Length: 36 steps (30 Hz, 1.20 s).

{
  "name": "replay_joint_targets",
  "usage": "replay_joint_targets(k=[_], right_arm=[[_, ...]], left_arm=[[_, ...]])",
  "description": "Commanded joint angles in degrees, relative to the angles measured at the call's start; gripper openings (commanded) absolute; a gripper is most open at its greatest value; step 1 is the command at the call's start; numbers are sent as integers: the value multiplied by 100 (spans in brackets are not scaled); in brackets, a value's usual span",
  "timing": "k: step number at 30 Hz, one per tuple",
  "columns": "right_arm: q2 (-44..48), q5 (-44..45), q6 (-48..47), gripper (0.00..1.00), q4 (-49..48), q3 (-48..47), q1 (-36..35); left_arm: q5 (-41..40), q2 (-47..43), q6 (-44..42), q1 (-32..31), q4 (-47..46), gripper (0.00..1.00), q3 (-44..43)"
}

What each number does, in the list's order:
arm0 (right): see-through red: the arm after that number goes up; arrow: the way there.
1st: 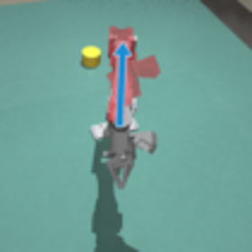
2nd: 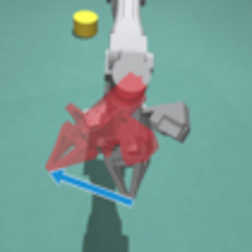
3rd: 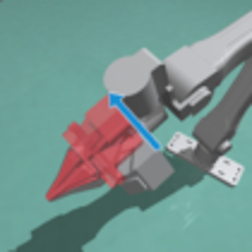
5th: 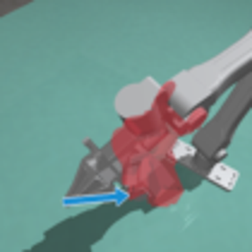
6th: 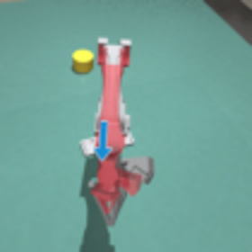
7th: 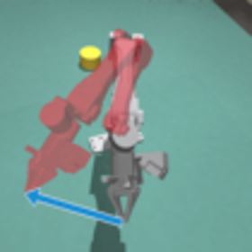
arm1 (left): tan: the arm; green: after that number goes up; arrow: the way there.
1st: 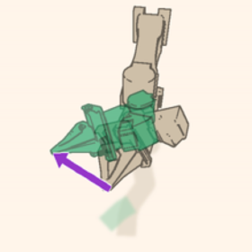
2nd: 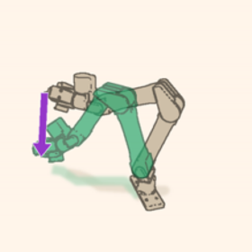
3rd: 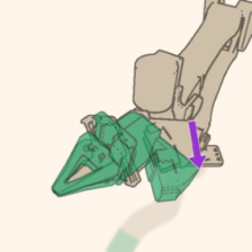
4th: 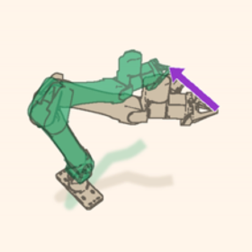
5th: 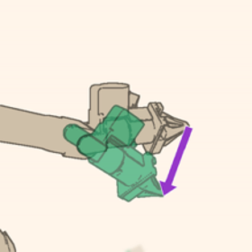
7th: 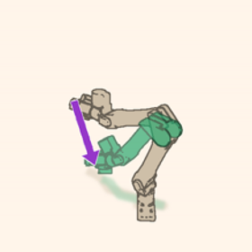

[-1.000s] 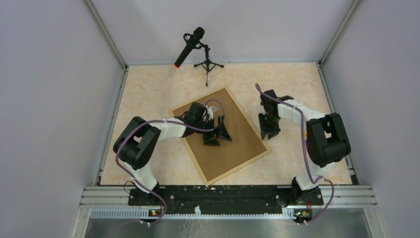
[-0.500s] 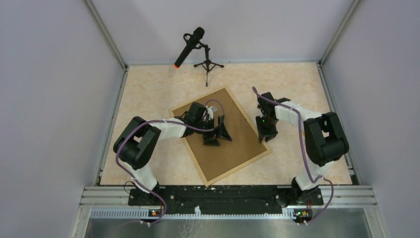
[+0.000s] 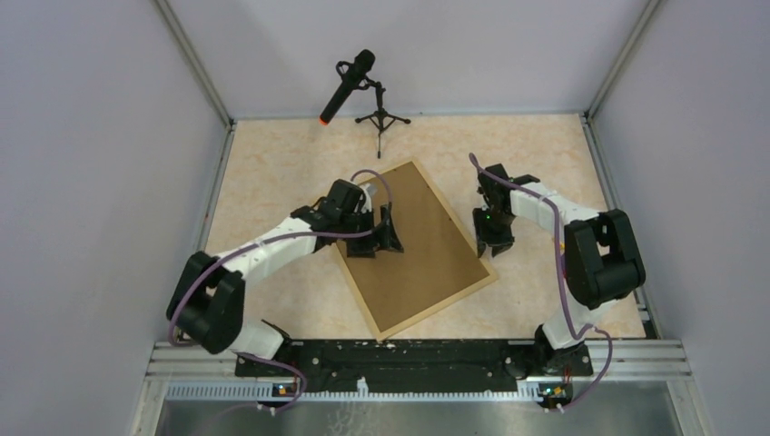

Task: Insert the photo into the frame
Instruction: Install the photo frame at the center of the board.

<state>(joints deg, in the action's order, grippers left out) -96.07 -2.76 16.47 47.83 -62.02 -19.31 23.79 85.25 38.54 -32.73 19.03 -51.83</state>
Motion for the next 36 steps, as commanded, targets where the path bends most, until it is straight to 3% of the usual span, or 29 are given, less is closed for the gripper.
replay_joint_targets(k=[1,8,17,21,23,33,36], right_arm=[[64,89,-113,38,-31,-231,31],[-118,223,-144,32,-122,-246,-41],[-279,259,-162,30,-198,-215,-95],[-262,364,-153,28,-137,-245,-134],[-216,452,-176,28,-151,-237,-132],[-377,476,-229,27,-239,-201,-240],[-454,363,-215,27,-290,-191,-307]], left_arm=[[-1395,-668,53,150,1785,88,-9],[-1398,-737,722,528,1860,64,852],[-1382,-1,970,522,1272,47,938],[-1544,109,1009,522,1276,27,992],[-1604,72,1051,528,1246,21,1120],[-1664,91,1129,523,1251,2,1241],[-1631,127,1142,524,1239,0,1255]])
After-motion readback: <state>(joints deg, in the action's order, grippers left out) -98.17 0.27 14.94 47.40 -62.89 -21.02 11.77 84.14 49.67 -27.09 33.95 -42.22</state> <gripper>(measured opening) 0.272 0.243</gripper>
